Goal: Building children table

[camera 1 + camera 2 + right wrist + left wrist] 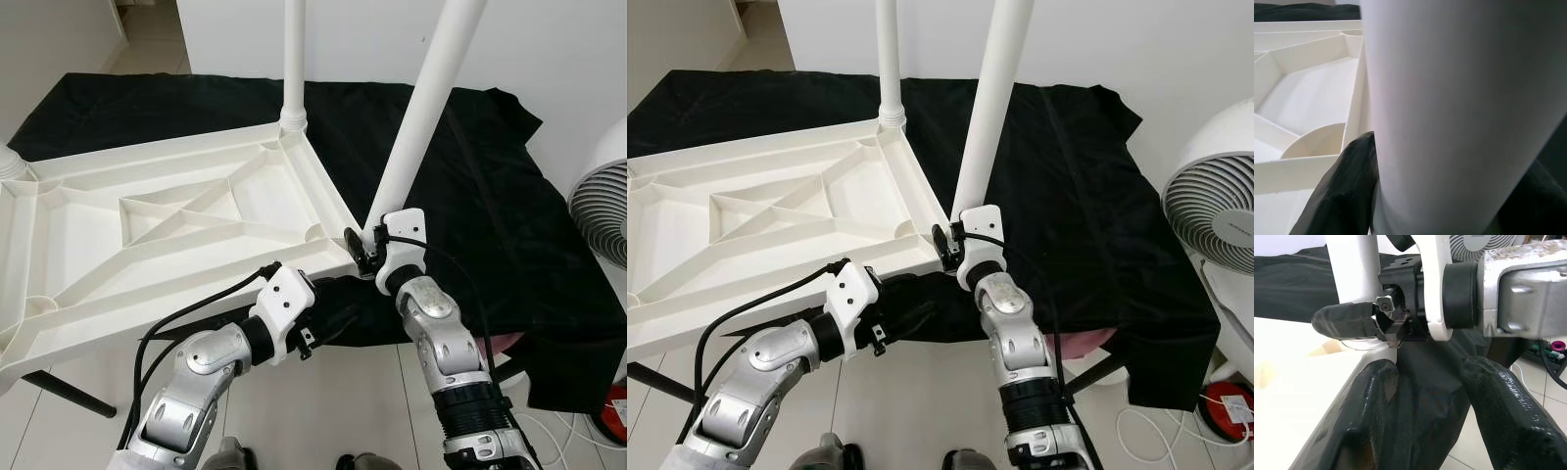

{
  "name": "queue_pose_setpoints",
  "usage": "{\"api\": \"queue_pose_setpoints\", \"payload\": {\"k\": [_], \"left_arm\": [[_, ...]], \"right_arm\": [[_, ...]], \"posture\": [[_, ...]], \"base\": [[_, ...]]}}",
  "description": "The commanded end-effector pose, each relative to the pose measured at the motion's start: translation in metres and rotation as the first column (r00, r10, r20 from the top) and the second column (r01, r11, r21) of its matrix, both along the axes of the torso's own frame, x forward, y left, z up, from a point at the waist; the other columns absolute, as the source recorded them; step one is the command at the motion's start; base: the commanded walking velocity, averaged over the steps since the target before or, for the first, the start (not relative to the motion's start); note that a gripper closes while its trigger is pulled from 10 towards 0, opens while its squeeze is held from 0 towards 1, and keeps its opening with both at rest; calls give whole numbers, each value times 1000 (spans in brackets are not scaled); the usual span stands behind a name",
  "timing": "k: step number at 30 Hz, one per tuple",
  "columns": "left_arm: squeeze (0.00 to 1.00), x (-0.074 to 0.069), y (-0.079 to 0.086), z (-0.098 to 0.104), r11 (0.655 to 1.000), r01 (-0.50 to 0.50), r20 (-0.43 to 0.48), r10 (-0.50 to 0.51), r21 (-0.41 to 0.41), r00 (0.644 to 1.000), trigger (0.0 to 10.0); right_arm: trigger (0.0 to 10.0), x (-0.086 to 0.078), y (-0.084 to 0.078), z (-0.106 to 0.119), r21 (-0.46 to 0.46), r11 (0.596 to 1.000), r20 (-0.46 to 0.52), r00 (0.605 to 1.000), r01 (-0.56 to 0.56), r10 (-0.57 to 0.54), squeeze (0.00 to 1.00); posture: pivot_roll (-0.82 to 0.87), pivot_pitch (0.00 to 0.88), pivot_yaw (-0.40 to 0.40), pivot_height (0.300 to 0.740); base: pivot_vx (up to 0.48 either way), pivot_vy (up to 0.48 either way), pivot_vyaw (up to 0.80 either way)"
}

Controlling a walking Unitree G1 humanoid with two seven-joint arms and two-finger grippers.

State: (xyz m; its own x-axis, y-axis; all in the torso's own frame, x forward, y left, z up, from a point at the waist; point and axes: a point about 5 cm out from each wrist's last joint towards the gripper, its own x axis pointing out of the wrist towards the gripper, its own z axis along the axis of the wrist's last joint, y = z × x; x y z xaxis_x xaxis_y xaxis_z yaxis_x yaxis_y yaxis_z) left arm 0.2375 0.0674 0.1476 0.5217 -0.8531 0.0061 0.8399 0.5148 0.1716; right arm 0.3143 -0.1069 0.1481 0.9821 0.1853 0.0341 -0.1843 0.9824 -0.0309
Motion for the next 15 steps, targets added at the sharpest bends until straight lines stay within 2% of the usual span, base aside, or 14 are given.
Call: {"api": "queue_pose_setpoints", "payload": {"k": [1, 2, 4, 7, 8, 12, 15], "left_arm": [[0, 2, -1, -1, 999, -51, -1, 51, 7, 999, 10000], [0, 3, -1, -1, 999, -50, -1, 50, 5, 999, 10000], [0, 3, -2, -1, 999, -50, 0, 50, 3, 999, 10000], [0, 3, -2, 0, 999, -51, 1, 51, 2, 999, 10000], [0, 4, -2, 0, 999, -52, 4, 52, 2, 999, 10000], [0, 6, 0, 2, 998, -61, 12, 61, 4, 998, 10000], [0, 7, 1, 2, 998, -63, 13, 63, 4, 998, 10000]], "right_arm": [[10000, -1, -10, -3, 31, 997, -25, 998, 64, -63, 0], [10000, -2, -8, 0, 51, 992, -25, 993, 113, -112, 0], [10000, -3, -7, 2, 63, 988, -26, 990, 143, -142, 0], [10000, -5, -2, 4, 79, 988, -23, 992, 129, -128, 0], [10000, -5, 1, 8, 105, 991, -6, 996, 86, -86, 1000], [10000, -6, 4, 15, 126, 992, 30, 1000, 1, -5, 1000], [10000, -6, 3, 17, 121, 993, 34, 999, -4, 0, 1000]], "posture": [[-60, 78, -2, 740], [-62, 83, -2, 740], [-62, 83, -2, 740], [-63, 84, 2, 740], [-62, 85, 4, 740], [-57, 85, 2, 740], [-57, 85, 2, 740]], "base": [[0, 0, 0], [0, 0, 0], [0, 0, 0], [0, 0, 0], [0, 0, 0], [0, 0, 0], [0, 0, 0]]}}
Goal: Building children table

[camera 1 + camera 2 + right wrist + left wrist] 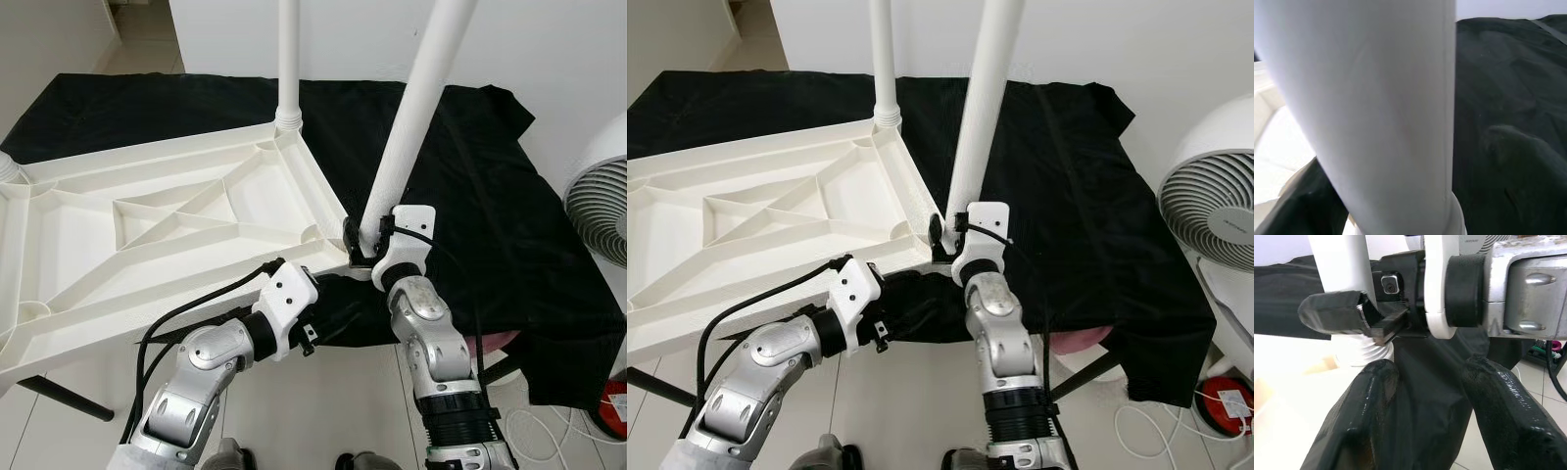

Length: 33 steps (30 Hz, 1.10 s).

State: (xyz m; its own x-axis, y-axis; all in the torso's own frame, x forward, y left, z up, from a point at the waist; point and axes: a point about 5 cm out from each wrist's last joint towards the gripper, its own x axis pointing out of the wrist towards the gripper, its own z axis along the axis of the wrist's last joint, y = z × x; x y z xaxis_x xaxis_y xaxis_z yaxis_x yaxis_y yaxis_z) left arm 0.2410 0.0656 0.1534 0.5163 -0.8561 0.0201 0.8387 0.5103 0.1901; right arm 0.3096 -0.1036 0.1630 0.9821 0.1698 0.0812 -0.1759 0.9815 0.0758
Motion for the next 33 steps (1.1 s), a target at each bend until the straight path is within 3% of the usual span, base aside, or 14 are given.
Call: {"api": "queue_pose_setpoints", "payload": {"k": [1, 5, 6, 10, 11, 13, 15, 22, 23, 24, 25, 26, 27, 33], "left_arm": [[0, 3, 2, -4, 998, -69, -11, 69, 6, 998, 10000], [0, 4, 3, -3, 997, -73, -10, 73, 5, 997, 10000], [0, 4, 2, -3, 997, -75, -10, 75, 2, 997, 10000], [0, 4, 2, -3, 997, -77, -10, 77, 1, 997, 10000], [0, 4, 2, -3, 997, -78, -9, 78, 0, 997, 10000], [0, 4, 2, -3, 997, -78, -9, 78, 0, 997, 10000], [0, 5, 2, -2, 997, -75, -6, 75, 0, 997, 10000], [0, 5, 1, -1, 998, -70, -3, 70, 1, 998, 10000], [0, 5, 1, 0, 998, -69, -3, 69, 1, 998, 10000], [0, 5, 1, 0, 998, -69, -3, 69, 1, 998, 10000], [0, 5, 1, 0, 998, -69, -2, 69, 1, 998, 10000], [0, 5, 1, 0, 998, -69, -2, 69, 1, 998, 10000], [0, 5, 2, 0, 998, -70, -2, 70, 1, 998, 10000], [0, 4, 2, 0, 997, -72, -5, 72, 2, 997, 10000]], "right_arm": [[10000, -1, 0, 2, 8, 1000, 7, 1000, -11, 11, 1000], [10000, 0, -3, 4, -15, 998, 25, 998, -53, 53, 1000], [10000, 2, -7, 5, -42, 990, 27, 990, -136, 137, 0], [10000, 3, -10, 5, -61, 979, 26, 980, -195, 197, 0], [10000, 6, -14, 5, -109, 954, 27, 959, -278, 282, 0], [10000, 6, -14, 5, -109, 954, 27, 959, -278, 282, 0], [10000, 15, -20, 2, -224, 878, 16, 899, -424, 438, 0], [9765, 26, -20, -1, -274, 809, -19, 843, -521, 537, 0], [5098, 29, -18, -3, -274, 793, -37, 830, -545, 557, 0], [5098, 29, -18, -3, -274, 793, -37, 830, -545, 557, 0], [2588, 30, -17, -5, -272, 779, -54, 817, -565, 574, 0], [2588, 30, -17, -5, -272, 779, -54, 817, -565, 574, 0], [0, 31, -17, -7, -271, 771, -68, 811, -576, 582, 0], [0, 30, -21, -11, -278, 756, -85, 799, -593, 596, 0]], "posture": [[-57, 85, 2, 740], [-55, 85, -1, 740], [-53, 84, -2, 740], [-53, 84, -2, 740], [-56, 82, 3, 740], [-56, 82, 3, 740], [-57, 81, 12, 740], [-51, 82, 18, 740], [-46, 83, 20, 740], [-46, 83, 20, 740], [-46, 83, 20, 740], [-46, 83, 20, 740], [-46, 83, 20, 740], [-45, 87, 19, 740]], "base": [[0, 0, 0], [0, 0, 0], [0, 0, 0], [0, 0, 0], [0, 0, 0], [0, 0, 0], [0, 0, 0], [0, 0, 0], [0, 0, 0], [0, 0, 0], [0, 0, 0], [0, 0, 0], [0, 0, 0], [0, 0, 0]]}}
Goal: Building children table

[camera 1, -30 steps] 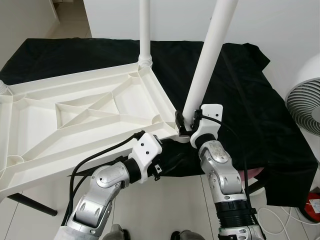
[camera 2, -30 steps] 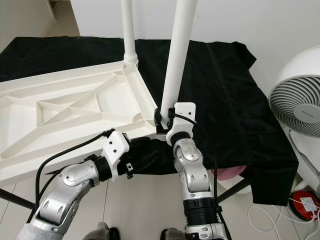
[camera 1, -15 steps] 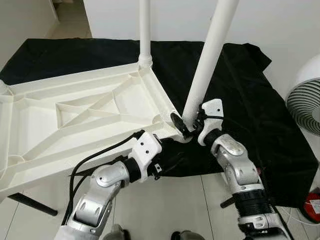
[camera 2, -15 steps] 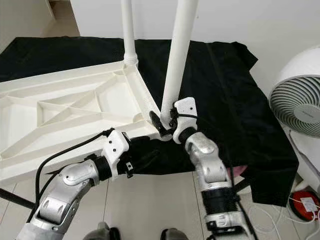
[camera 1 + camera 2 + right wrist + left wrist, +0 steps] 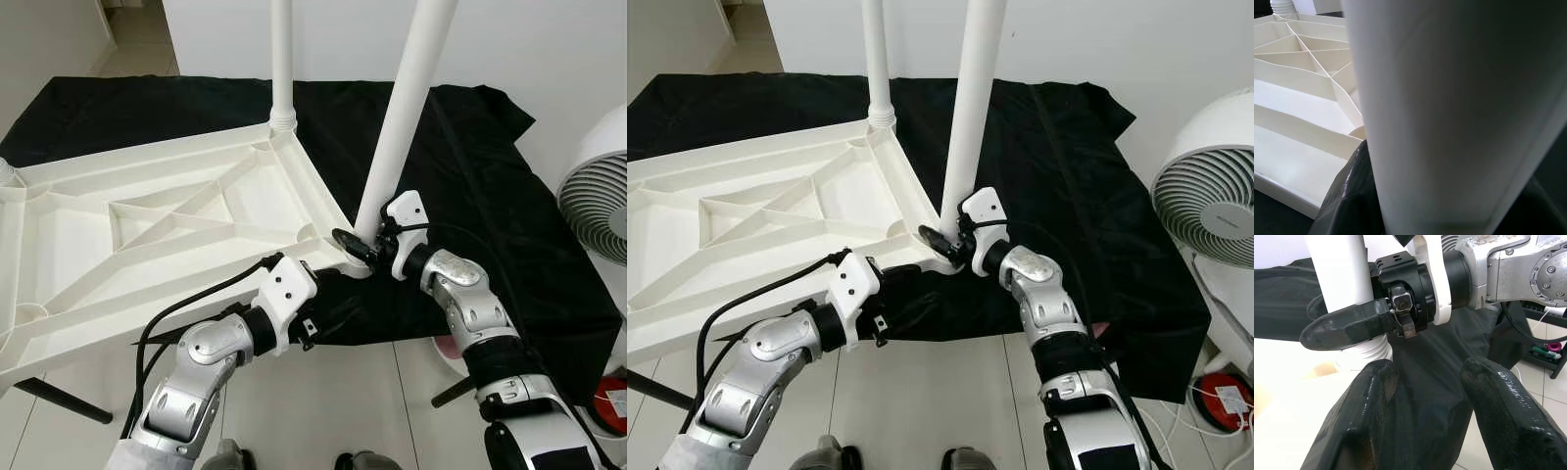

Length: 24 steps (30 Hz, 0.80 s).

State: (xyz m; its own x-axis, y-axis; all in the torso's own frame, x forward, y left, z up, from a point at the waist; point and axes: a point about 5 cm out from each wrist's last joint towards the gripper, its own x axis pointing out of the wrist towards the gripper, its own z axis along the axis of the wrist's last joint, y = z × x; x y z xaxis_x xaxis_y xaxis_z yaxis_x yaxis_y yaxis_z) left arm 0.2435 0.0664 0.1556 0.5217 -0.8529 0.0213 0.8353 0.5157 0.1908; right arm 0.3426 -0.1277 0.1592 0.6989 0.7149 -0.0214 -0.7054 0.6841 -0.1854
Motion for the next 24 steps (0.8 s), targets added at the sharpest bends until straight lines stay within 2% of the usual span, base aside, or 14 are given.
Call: {"api": "queue_pose_setpoints", "payload": {"k": [1, 3, 4, 7, 8, 10, 12, 13, 15, 18, 24], "left_arm": [[0, 1, 1, -2, 998, -66, -6, 66, 2, 998, 10000], [0, 1, 1, -2, 998, -66, -6, 66, 2, 998, 10000], [0, 0, 1, -3, 998, -66, -9, 66, 3, 998, 10000], [0, 0, 1, -3, 998, -66, -9, 66, 3, 998, 10000], [0, 0, 2, -4, 998, -65, -12, 65, 4, 998, 10000], [0, 0, 2, -4, 998, -65, -12, 65, 4, 998, 10000], [0, -1, 2, -5, 998, -66, -16, 66, 5, 998, 10000], [0, -2, 2, -6, 998, -68, -21, 68, 3, 997, 10000], [0, -2, 2, -6, 998, -68, -21, 68, 3, 997, 10000], [0, -4, 2, -7, 997, -71, -27, 71, 2, 997, 10000], [0, -5, 2, -7, 998, -70, -29, 70, 1, 997, 10000]], "right_arm": [[0, -3, 3, -7, -23, 999, -22, 999, -31, 31, 0], [0, -3, 3, -7, -23, 999, -22, 999, -31, 31, 0], [1333, -3, 0, -9, -25, 999, -23, 999, -36, 35, 0], [1333, -3, 0, -9, -25, 999, -23, 999, -36, 35, 0], [10000, -4, -2, -9, -20, 1000, -19, 1000, -20, 20, 0], [10000, -4, -2, -9, -20, 1000, -19, 1000, -20, 20, 0], [10000, -6, -4, -8, 5, 1000, -7, 1000, 22, -22, 0], [10000, -9, -2, -7, 31, 996, 1, 997, 82, -82, 0], [10000, -9, -2, -7, 31, 996, 1, 997, 82, -82, 0], [10000, -16, 5, -8, 70, 979, -5, 982, 190, -190, 0], [10000, -19, 8, -8, 87, 969, -14, 973, 232, -232, 0]], "posture": [[-45, 87, 19, 740], [-45, 87, 19, 740], [-47, 88, 20, 740], [-47, 88, 20, 740], [-49, 94, 20, 740], [-49, 94, 20, 740], [-47, 101, 14, 740], [-46, 108, 11, 740], [-46, 108, 11, 740], [-50, 110, 12, 740], [-50, 111, 11, 740]], "base": [[0, 0, 0], [0, 0, 0], [0, 0, 0], [0, 0, 0], [0, 0, 0], [0, 0, 0], [0, 0, 0], [0, 0, 0], [0, 0, 0], [0, 0, 0], [0, 0, 0]]}}
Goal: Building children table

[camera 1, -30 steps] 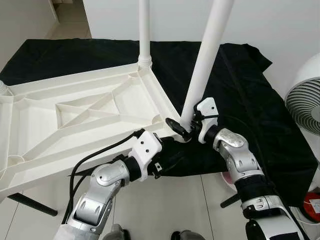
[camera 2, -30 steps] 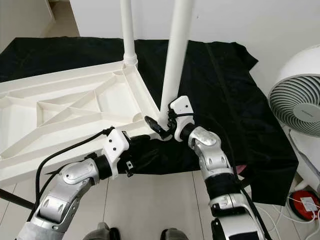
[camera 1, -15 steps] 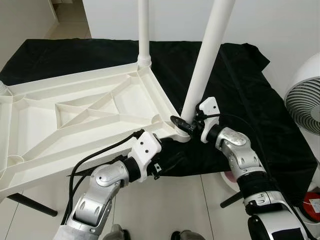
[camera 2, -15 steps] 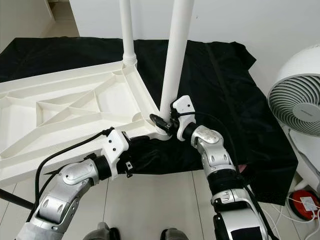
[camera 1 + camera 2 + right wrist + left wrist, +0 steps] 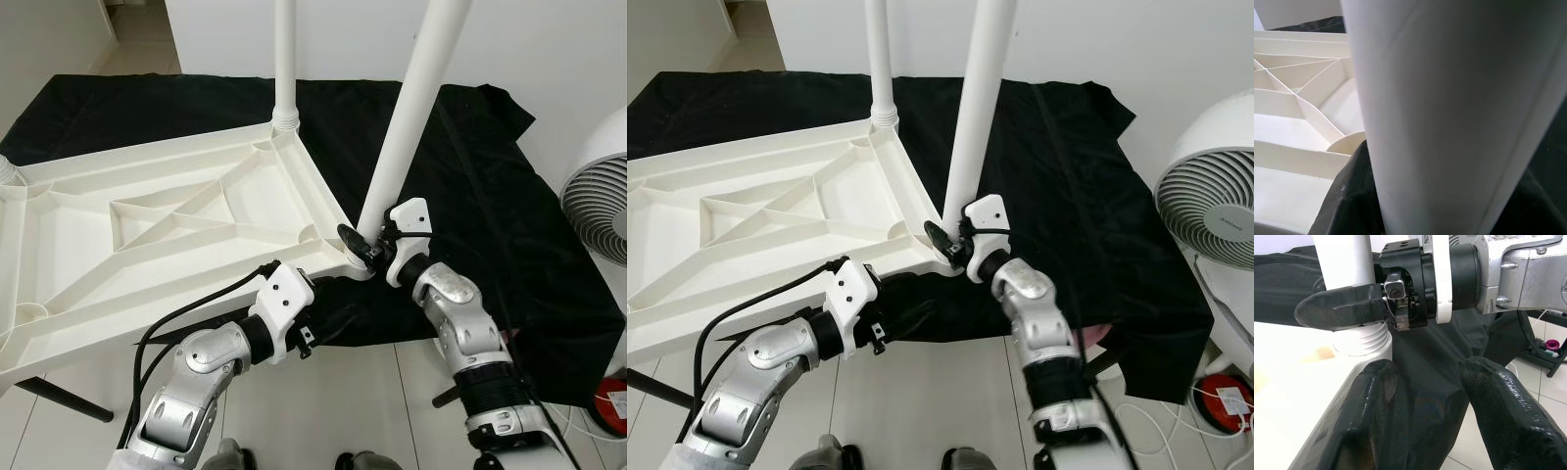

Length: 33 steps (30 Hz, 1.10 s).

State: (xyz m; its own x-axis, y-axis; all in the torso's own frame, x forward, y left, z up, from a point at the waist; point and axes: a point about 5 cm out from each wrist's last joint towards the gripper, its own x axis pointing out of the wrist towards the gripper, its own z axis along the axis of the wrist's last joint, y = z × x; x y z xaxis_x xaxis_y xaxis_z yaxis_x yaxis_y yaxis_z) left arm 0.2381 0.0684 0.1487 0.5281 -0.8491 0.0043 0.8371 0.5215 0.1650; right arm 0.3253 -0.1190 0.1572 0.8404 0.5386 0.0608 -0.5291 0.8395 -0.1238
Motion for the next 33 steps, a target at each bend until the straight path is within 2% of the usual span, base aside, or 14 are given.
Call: {"api": "queue_pose_setpoints", "payload": {"k": [1, 5, 6, 7, 8, 12, 13, 16, 17, 22, 23, 26, 27, 33], "left_arm": [[0, 0, 0, -1, 998, -61, 1, 61, 1, 998, 10000], [0, 0, 0, -1, 998, -61, 1, 61, 1, 998, 10000], [0, 0, 0, -1, 998, -57, 1, 57, 3, 998, 10000], [0, 0, 0, -1, 998, -57, 1, 57, 3, 998, 10000], [0, 1, -1, -1, 999, -54, 1, 54, 3, 999, 10000], [0, 1, -1, -1, 999, -54, 1, 54, 3, 999, 10000], [0, 1, -2, -1, 999, -52, 2, 52, 2, 999, 10000], [0, 1, -2, -1, 999, -52, 2, 52, 2, 999, 10000], [0, 1, -2, -1, 999, -47, 1, 47, 2, 999, 10000], [0, 1, -3, -1, 999, -40, 1, 40, 4, 999, 10000], [0, 1, -2, 0, 999, -40, 2, 40, 4, 999, 10000], [0, 1, -2, 0, 999, -40, 2, 40, 4, 999, 10000], [0, 1, -2, 0, 999, -42, 2, 42, 5, 999, 10000], [0, 1, -2, 0, 999, -49, 4, 49, 1, 999, 10000]], "right_arm": [[10000, -4, 2, -6, 15, 998, -35, 998, 54, -54, 0], [10000, -4, 2, -6, 15, 998, -35, 998, 54, -54, 0], [10000, -10, 7, -5, 55, 986, -28, 988, 155, -153, 0], [10000, -10, 7, -5, 55, 986, -28, 988, 155, -153, 0], [10000, -15, 10, -5, 87, 958, -34, 962, 273, -271, 0], [10000, -15, 10, -5, 87, 958, -34, 962, 273, -271, 0], [10000, -19, 12, -6, 105, 930, -40, 936, 352, -350, 0], [10000, -19, 12, -6, 105, 930, -40, 936, 352, -350, 0], [10000, -21, 13, -7, 124, 906, -55, 915, 404, -400, 0], [10000, -23, 16, -7, 143, 894, -73, 905, 425, -419, 0], [10000, -24, 17, -6, 150, 894, -75, 906, 423, -416, 659], [10000, -24, 17, -6, 150, 894, -75, 906, 423, -416, 659], [10000, -24, 19, -5, 160, 901, -73, 915, 404, -397, 1000], [10000, -22, 17, -1, 162, 922, -59, 936, 353, -348, 1000]], "posture": [[-51, 109, 10, 740], [-51, 109, 10, 740], [-56, 103, 7, 740], [-56, 103, 7, 740], [-58, 100, 7, 740], [-58, 100, 7, 740], [-58, 100, 7, 740], [-58, 100, 7, 740], [-59, 96, 6, 740], [-60, 94, 8, 740], [-55, 91, 7, 740], [-55, 91, 7, 740], [-55, 91, 7, 740], [-55, 92, 0, 740]], "base": [[0, 0, 0], [0, 0, 0], [0, 0, 0], [0, 0, 0], [0, 0, 0], [0, 0, 0], [0, 0, 0], [0, 0, 0], [0, 0, 0], [0, 0, 0], [0, 0, 0], [0, 0, 0], [0, 0, 0], [0, 0, 0]]}}
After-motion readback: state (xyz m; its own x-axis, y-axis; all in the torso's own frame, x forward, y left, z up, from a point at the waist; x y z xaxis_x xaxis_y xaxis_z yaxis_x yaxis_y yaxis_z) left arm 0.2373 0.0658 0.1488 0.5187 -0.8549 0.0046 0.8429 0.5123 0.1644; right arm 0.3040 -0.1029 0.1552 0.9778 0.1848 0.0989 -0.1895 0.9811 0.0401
